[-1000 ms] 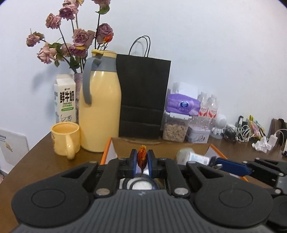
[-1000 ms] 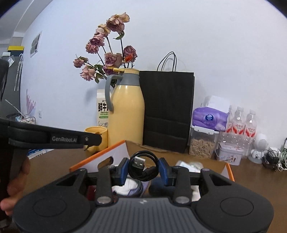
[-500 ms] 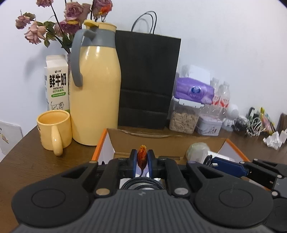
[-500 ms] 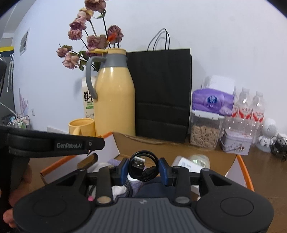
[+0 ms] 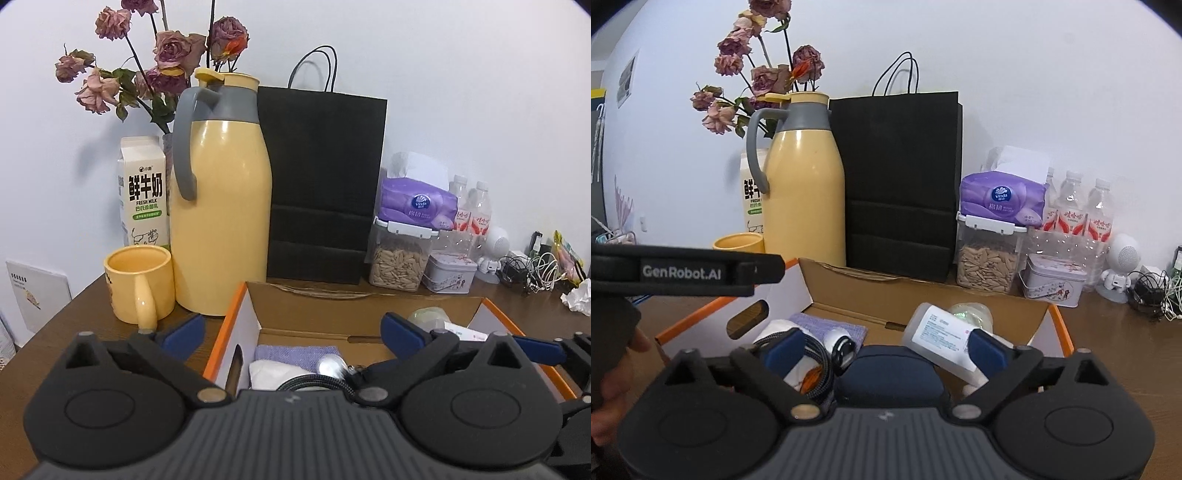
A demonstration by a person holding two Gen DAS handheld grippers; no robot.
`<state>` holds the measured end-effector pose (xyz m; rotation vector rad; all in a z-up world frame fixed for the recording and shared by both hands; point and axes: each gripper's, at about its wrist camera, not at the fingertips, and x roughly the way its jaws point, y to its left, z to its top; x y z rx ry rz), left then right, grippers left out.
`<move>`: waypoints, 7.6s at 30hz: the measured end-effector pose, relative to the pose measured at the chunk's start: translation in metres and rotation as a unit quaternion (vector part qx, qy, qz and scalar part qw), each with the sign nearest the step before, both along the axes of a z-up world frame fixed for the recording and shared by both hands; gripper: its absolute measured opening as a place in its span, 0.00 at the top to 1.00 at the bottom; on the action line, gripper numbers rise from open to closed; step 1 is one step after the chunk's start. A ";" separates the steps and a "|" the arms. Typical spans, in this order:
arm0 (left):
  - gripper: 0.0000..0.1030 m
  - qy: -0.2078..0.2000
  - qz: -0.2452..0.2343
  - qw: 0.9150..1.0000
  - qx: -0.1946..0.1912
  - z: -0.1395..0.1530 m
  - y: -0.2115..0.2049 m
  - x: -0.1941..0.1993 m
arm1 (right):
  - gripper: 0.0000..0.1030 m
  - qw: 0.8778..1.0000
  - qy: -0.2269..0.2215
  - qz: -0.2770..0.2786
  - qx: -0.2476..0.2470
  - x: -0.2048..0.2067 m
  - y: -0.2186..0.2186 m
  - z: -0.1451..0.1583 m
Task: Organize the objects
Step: 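Carry the orange item and USB cables into the box and open both grippers, then withdraw both grippers from the box back over the table, then grasp a white bottle cap with the right gripper, then grasp the red-green gift packet with the left gripper while the right holds the cap, then lift the gift packet and white cap toward the box, then lower both grippers into the box and open them to release packet and cap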
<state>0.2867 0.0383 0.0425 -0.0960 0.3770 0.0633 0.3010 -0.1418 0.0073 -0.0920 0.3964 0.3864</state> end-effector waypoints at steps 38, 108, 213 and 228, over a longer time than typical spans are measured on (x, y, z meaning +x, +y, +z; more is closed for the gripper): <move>0.00 0.031 0.033 0.999 0.027 0.000 0.040 -0.082 | 0.00 0.999 0.011 0.019 -0.033 -0.084 -0.009 -0.002; 0.00 0.078 -0.010 0.997 -0.015 -0.051 0.047 -0.103 | 0.63 0.998 0.054 0.042 -0.005 -0.089 0.007 -0.044; 0.30 -0.001 -0.019 1.000 0.001 -0.008 -0.008 0.003 | 0.46 1.000 -0.016 0.004 -0.003 0.003 0.016 -0.002; 0.00 -0.009 -0.011 1.000 0.024 -0.008 -0.017 -0.003 | 0.00 1.000 -0.018 -0.022 -0.003 -0.005 0.002 -0.002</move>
